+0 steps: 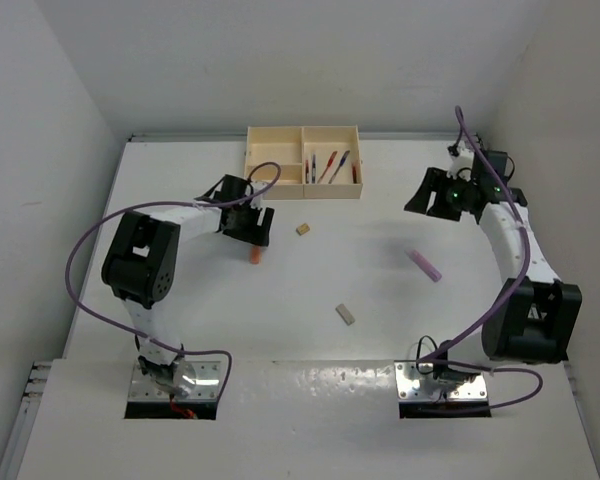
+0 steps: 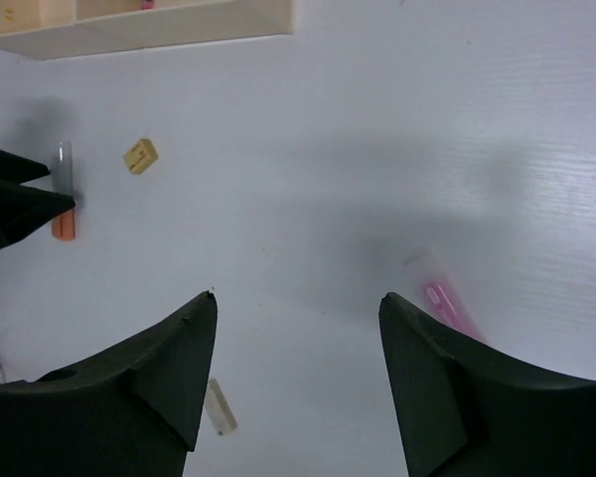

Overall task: Sort the stationery into containers
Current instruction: Grab a piece of stationery with the left arm, then place the stationery into the container

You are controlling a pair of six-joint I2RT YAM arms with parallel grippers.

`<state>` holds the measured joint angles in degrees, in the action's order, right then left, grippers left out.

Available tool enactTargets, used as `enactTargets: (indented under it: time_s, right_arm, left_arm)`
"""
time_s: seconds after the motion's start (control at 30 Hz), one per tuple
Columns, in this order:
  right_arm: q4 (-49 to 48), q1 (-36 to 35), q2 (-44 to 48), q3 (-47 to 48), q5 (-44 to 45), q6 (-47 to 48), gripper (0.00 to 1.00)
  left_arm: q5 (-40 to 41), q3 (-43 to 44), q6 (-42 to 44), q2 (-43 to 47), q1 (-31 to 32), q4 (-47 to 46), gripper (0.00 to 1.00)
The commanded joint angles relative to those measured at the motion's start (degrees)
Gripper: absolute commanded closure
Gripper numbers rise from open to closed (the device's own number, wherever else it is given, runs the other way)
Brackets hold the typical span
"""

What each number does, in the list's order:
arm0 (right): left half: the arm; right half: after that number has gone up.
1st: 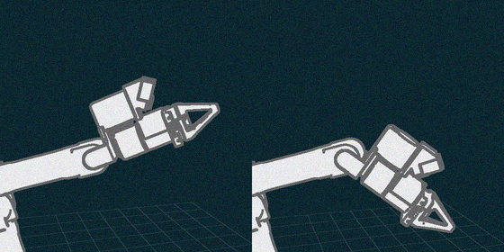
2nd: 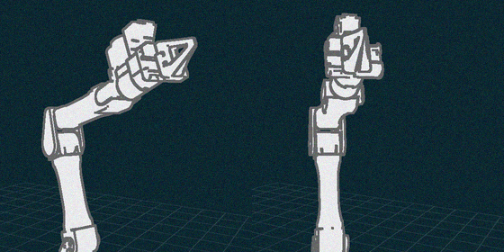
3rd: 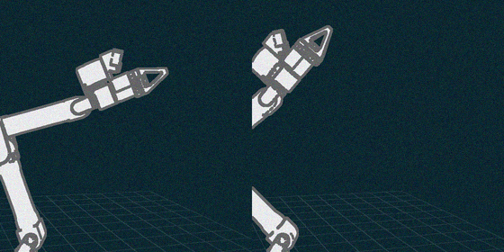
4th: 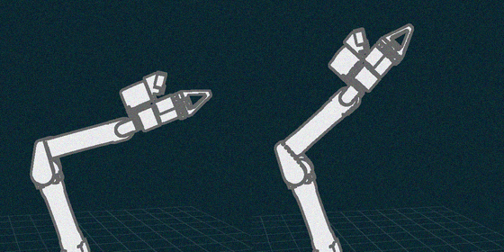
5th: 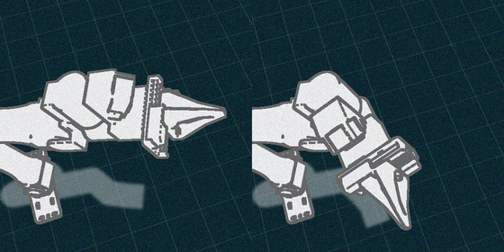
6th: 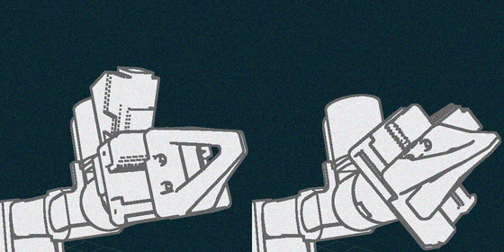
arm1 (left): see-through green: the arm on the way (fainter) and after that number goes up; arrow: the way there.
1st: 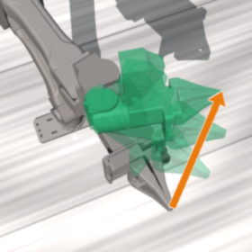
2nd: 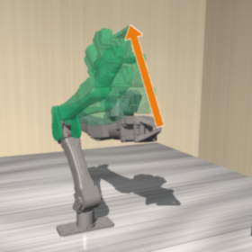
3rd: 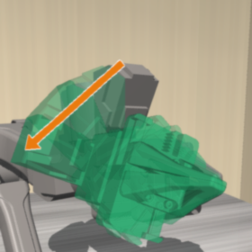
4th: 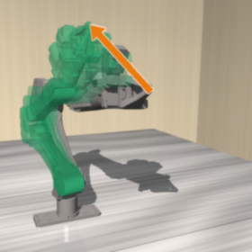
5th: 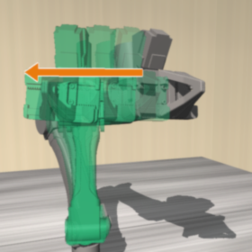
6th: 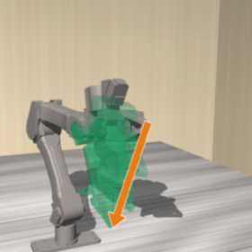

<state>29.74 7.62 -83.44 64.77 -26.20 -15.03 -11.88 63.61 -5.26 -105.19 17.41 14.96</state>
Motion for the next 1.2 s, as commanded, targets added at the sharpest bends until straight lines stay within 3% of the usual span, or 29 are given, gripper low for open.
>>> enactTargets:
  time_s: [0.0, 0.13, 0.23, 0.33, 0.4, 0.57, 0.73, 0.87, 0.97, 1.03, 1.17]
  right_arm:
    - [1.5, 2.6, 3.7, -1.2, -2.0, 2.5, 0.34]
    - [2.2, 4.5, 5.3, -3.9, -2.7, 3.6, 0.35]
    - [3.1, 5.3, 6.0, -5.0, -3.0, 4.9, 0.35]
    - [4.8, 5.5, 6.7, -7.0, -4.0, 7.4, 0.35]
    - [5.2, 5.4, 7.4, -9.6, -4.2, 9.7, 0.35]
    - [6.6, 5.6, 7.6, -12.9, -3.2, 14.6, 0.35]
    - [7.3, 6.4, 7.2, -14.1, -2.9, 18.5, 0.35]
    - [7.4, 7.2, 7.3, -14.7, -2.7, 20.4, 0.35]
    - [7.1, 7.8, 7.1, -15.2, -2.5, 20.7, 0.35]
    - [6.7, 7.8, 6.5, -15.5, -2.5, 20.1, 0.35]
    - [5.7, 7.9, 5.8, -16.2, -2.7, 18.8, 0.35]
  left_arm:
    - [2.5, 1.9, -1.1, -3.4, 2.0, 1.3, 0.21]
    - [3.8, 1.3, -0.3, -4.4, 2.5, 2.5, 0.29]
    - [4.9, 1.5, 2.6, -4.2, 3.0, 3.9, 0.40]
    - [6.3, 0.9, 7.2, -2.2, 3.4, 5.2, 0.60]
    - [5.3, 0.5, 12.4, -1.1, 3.8, 6.6, 0.67]
    - [3.1, 1.6, 23.5, 1.5, 5.8, 13.0, 0.98]
    - [-5.6, 9.2, 40.0, 3.3, 5.4, 21.6, 1.00]
    - [-5.7, 16.4, 51.7, 6.0, 6.2, 22.5, 1.00]
    - [-2.2, 19.6, 53.5, 7.3, 6.1, 15.8, 1.00]
    - [0.7, 22.6, 49.7, 6.0, 5.5, 9.0, 1.00]
    - [-0.6, 28.7, 47.7, 1.4, 3.2, 0.1, 1.00]
